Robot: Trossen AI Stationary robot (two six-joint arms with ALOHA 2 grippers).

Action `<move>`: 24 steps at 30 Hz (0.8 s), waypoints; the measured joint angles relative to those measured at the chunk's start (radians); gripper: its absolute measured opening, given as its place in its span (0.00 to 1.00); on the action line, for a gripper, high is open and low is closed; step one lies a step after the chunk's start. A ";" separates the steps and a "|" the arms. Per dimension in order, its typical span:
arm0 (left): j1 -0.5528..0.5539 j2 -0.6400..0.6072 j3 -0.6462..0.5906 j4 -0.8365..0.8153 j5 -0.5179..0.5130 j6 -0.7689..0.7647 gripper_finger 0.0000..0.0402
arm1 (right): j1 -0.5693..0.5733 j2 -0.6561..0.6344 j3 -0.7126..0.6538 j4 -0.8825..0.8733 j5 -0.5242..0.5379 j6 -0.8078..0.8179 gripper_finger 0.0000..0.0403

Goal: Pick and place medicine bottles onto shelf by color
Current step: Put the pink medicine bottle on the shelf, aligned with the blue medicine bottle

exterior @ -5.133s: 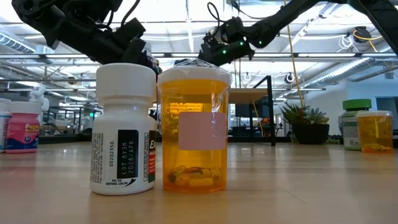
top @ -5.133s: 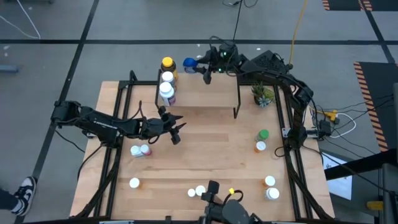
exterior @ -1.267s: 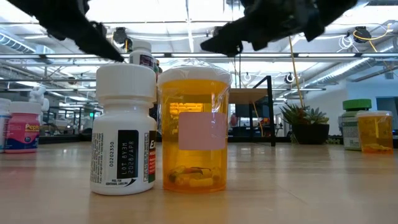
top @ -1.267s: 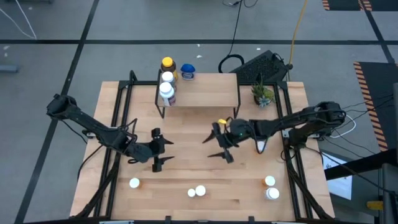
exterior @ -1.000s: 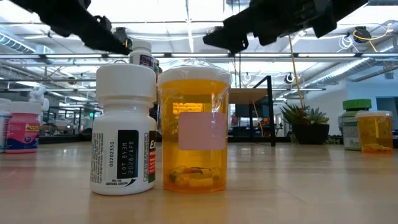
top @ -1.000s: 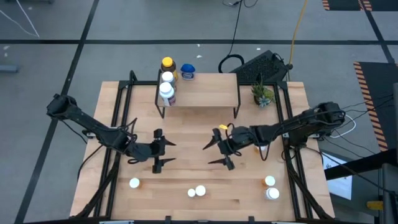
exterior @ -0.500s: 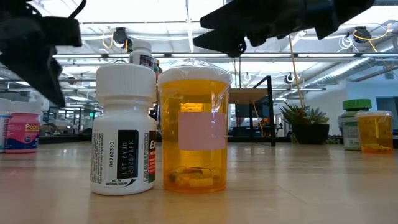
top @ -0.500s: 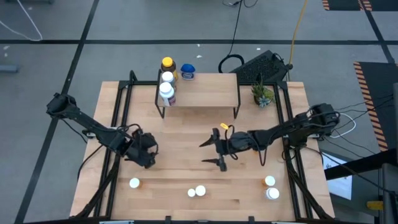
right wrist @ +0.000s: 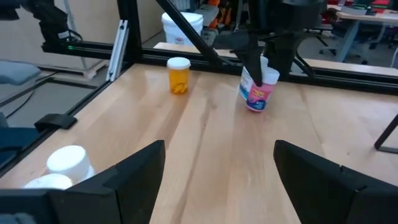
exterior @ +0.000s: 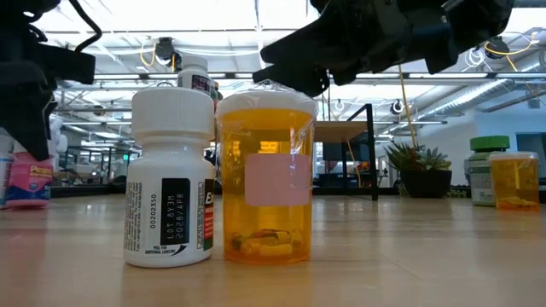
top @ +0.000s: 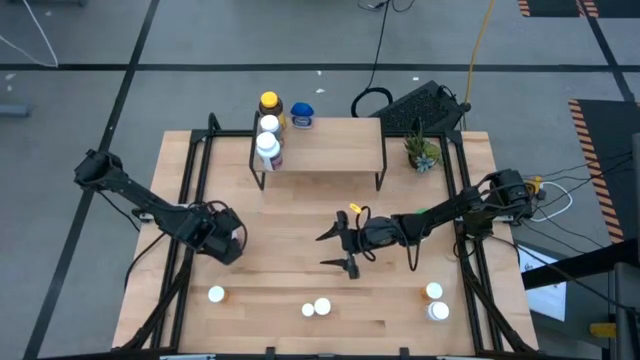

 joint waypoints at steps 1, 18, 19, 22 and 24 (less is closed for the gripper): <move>0.002 0.000 0.000 0.003 0.011 0.001 0.68 | 0.000 0.000 0.000 -0.001 0.000 -0.002 0.74; 0.035 0.000 0.000 0.231 -0.010 0.153 0.47 | 0.000 0.000 0.000 0.006 0.000 0.010 0.74; 0.040 0.002 0.000 0.278 -0.022 0.181 0.48 | 0.000 0.000 0.000 0.014 0.000 0.011 0.74; 0.048 0.022 0.000 0.434 -0.044 0.287 0.48 | -0.001 0.000 0.001 0.065 0.000 0.021 0.74; 0.051 0.042 0.000 0.537 -0.048 0.366 0.45 | -0.001 0.001 0.014 0.053 0.000 0.023 0.74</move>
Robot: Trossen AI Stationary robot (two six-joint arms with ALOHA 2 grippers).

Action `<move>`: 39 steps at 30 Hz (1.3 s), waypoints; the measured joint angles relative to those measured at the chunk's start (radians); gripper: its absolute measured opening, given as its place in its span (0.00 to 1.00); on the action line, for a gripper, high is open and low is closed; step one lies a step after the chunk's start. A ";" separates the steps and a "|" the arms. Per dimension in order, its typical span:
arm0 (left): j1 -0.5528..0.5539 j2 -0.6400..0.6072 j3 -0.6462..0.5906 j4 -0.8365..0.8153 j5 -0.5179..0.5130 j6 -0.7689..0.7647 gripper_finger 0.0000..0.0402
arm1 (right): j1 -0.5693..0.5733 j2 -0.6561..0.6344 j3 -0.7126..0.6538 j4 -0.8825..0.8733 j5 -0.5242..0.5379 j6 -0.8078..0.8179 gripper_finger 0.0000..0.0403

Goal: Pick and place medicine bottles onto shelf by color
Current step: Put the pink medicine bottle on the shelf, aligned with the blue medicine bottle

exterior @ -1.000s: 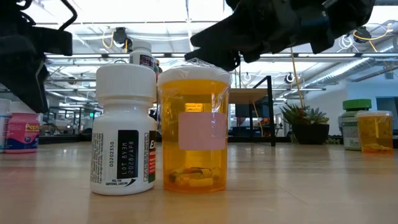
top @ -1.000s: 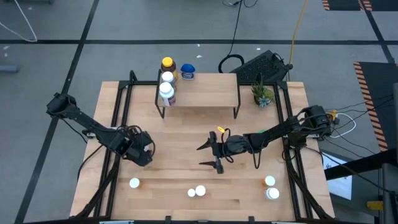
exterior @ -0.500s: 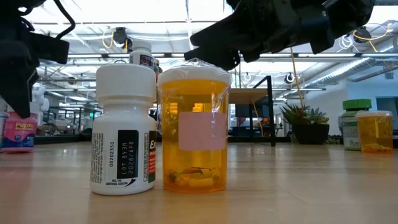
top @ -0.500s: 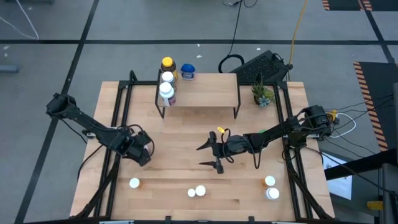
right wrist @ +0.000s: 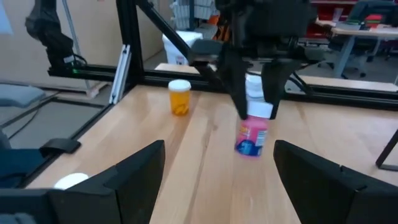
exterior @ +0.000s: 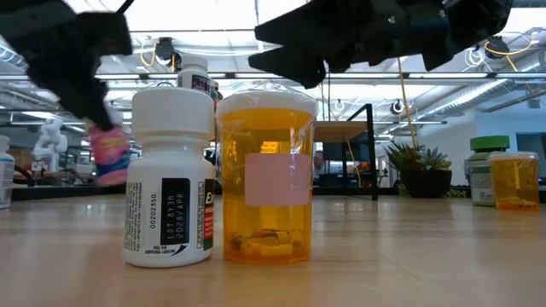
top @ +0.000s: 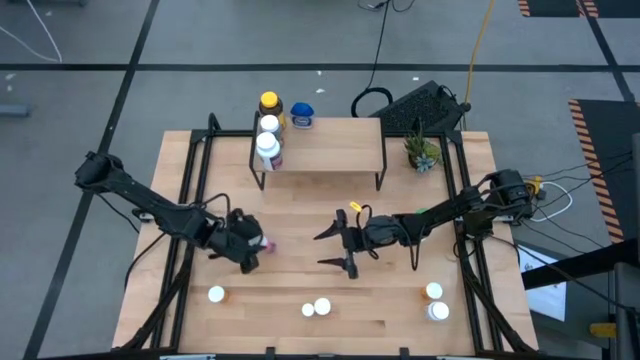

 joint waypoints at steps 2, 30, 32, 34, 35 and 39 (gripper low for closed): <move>0.005 0.027 0.000 0.098 -0.021 0.057 0.43 | 0.002 0.027 0.031 -0.028 0.002 -0.003 0.74; 0.024 0.206 0.000 0.517 -0.025 0.365 0.45 | -0.027 0.289 0.268 -0.199 0.051 0.102 0.74; 0.027 0.203 0.000 0.541 -0.024 0.382 0.44 | -0.029 0.289 0.268 -0.207 0.050 0.103 0.73; 0.028 0.200 0.000 0.568 -0.023 0.402 0.46 | -0.032 0.289 0.268 -0.207 0.037 0.112 0.71; 0.028 0.200 0.000 0.580 -0.023 0.414 0.46 | -0.036 0.289 0.268 -0.206 0.018 0.119 0.70; 0.028 0.200 0.000 0.594 -0.022 0.439 0.48 | -0.040 0.289 0.268 -0.209 0.001 0.121 0.64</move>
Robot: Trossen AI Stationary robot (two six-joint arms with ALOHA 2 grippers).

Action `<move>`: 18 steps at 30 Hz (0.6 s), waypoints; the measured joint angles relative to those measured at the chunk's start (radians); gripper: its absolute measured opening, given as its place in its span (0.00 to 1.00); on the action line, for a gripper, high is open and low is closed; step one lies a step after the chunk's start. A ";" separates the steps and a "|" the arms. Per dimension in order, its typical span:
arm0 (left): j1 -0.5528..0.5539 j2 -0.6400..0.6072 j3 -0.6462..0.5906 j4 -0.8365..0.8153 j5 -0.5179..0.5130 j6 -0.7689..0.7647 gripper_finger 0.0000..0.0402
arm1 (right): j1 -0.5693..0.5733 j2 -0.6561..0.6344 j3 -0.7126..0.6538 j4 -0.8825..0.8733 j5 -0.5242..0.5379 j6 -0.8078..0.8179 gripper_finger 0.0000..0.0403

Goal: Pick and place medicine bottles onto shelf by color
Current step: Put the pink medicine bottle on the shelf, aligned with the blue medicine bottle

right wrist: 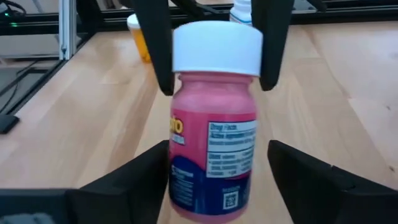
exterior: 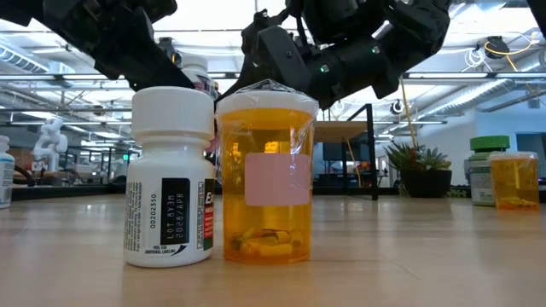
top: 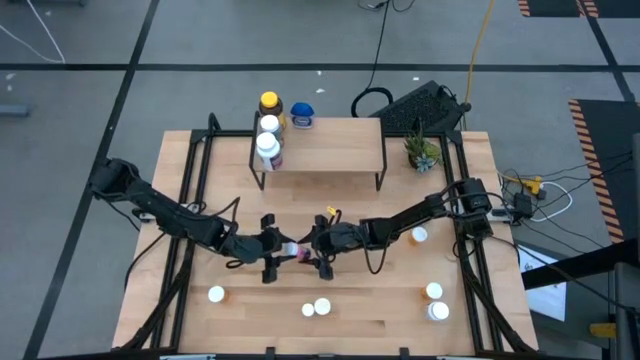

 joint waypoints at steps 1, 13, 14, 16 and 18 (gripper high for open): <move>0.000 0.000 0.000 -0.002 0.000 0.000 0.48 | -0.001 0.000 0.000 0.002 0.000 0.000 0.62; 0.001 -0.011 0.000 0.069 -0.060 -0.002 0.62 | -0.010 0.000 -0.110 0.262 0.029 -0.114 0.40; 0.001 -0.013 0.000 0.062 -0.061 -0.007 0.65 | -0.013 0.000 -0.137 0.330 0.030 -0.112 0.41; 0.002 -0.013 0.000 0.038 -0.061 -0.011 0.71 | -0.020 0.000 -0.188 0.466 0.033 -0.111 0.43; 0.003 -0.012 0.000 0.035 -0.062 -0.011 0.75 | -0.025 0.000 -0.227 0.575 0.036 -0.121 0.44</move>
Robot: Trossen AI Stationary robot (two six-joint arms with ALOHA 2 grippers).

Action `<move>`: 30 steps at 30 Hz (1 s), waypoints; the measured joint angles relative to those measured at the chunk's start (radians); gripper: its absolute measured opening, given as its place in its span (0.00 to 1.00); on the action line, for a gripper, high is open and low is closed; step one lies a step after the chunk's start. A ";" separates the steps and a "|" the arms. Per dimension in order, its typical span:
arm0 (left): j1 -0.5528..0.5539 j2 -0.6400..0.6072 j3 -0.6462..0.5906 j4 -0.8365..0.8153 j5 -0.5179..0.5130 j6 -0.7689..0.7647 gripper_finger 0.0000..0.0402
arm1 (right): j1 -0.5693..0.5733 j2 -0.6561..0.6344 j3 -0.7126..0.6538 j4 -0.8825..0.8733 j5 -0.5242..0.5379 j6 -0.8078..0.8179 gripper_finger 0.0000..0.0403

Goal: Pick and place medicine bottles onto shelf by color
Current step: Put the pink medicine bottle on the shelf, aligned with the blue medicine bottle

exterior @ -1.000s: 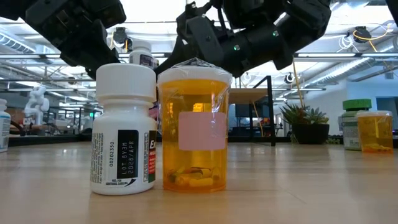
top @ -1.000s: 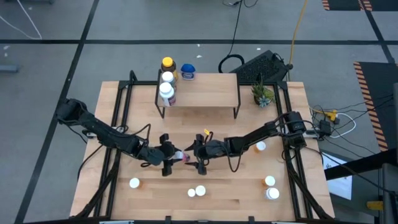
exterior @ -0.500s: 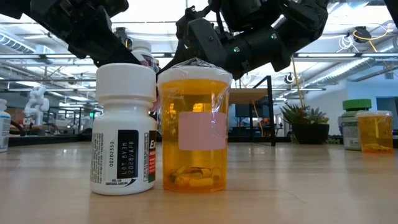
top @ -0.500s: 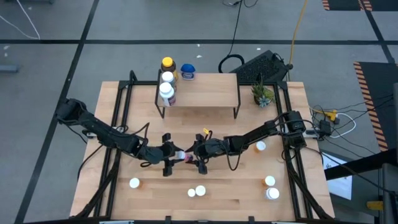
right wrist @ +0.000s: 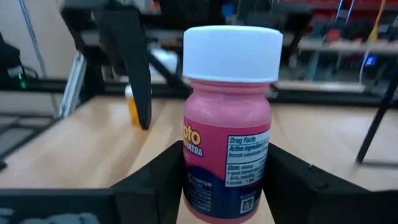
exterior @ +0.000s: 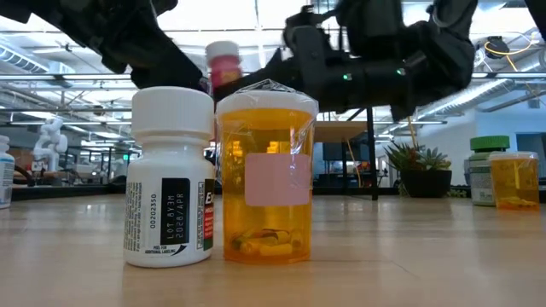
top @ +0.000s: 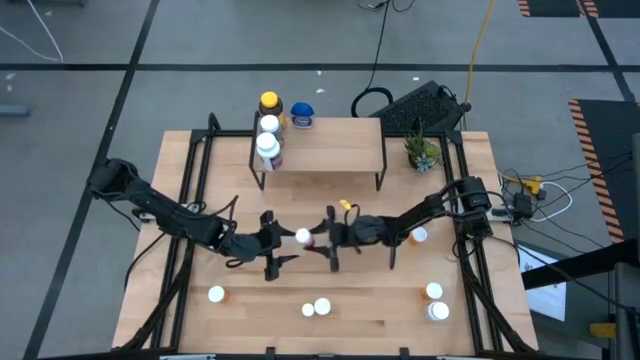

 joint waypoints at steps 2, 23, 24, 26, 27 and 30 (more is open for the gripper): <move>0.006 0.012 0.000 0.034 -0.017 -0.001 0.79 | -0.001 0.000 -0.017 0.052 0.000 -0.014 0.44; 0.047 0.163 0.000 0.347 -0.044 0.100 0.53 | 0.001 0.000 -0.007 0.026 -0.013 -0.024 0.45; 0.046 0.163 0.000 0.346 -0.044 0.103 0.50 | 0.000 0.000 -0.007 0.025 -0.014 -0.023 0.45; 0.045 0.164 0.000 0.344 -0.043 0.106 0.45 | 0.000 0.000 -0.007 0.021 -0.014 -0.023 0.45; 0.044 0.164 0.000 0.342 -0.042 0.105 0.43 | 0.000 0.000 -0.007 0.018 -0.014 -0.018 0.45; 0.045 0.162 0.001 0.315 -0.034 0.104 0.41 | -0.004 -0.018 -0.003 -0.058 -0.015 0.011 0.47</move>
